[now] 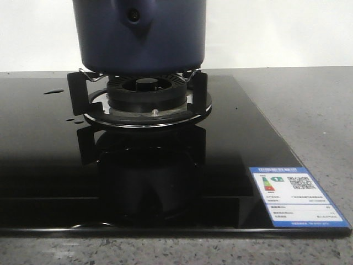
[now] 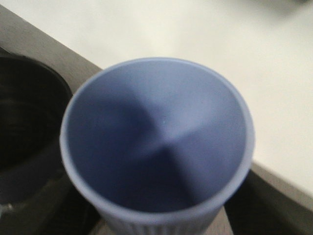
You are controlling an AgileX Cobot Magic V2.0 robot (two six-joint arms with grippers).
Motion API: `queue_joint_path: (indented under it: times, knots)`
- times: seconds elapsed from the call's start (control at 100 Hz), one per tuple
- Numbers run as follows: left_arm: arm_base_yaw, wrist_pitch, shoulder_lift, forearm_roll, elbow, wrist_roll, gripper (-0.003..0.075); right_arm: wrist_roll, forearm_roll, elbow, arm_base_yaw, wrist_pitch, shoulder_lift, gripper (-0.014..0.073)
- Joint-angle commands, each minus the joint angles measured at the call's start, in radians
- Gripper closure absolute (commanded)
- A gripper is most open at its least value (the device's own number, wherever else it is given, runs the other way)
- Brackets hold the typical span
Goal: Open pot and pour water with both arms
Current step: 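Set the cup upright on the counter and open the right gripper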
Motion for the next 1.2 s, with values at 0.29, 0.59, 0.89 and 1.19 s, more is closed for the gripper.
queue_joint_path:
  times: [0.29, 0.59, 0.89, 1.19]
  knots:
    - [-0.08, 0.062, 0.104, -0.07, -0.124, 0.019, 0.04, 0.005, 0.12, 0.653, -0.086, -0.771, -0.24, 0.0358]
    - [-0.104, 0.07, 0.145, -0.07, -0.124, 0.019, 0.04, 0.046, 0.223, 0.991, -0.086, -1.217, -0.242, 0.0358]
    - [-0.104, 0.081, 0.145, -0.07, -0.124, 0.039, 0.04, 0.046, 0.247, 1.001, -0.086, -1.04, -0.24, 0.035]
    - [-0.104, 0.097, 0.145, -0.07, -0.124, 0.039, 0.04, 0.046, 0.286, 0.968, -0.086, -0.979, -0.24, 0.0104]
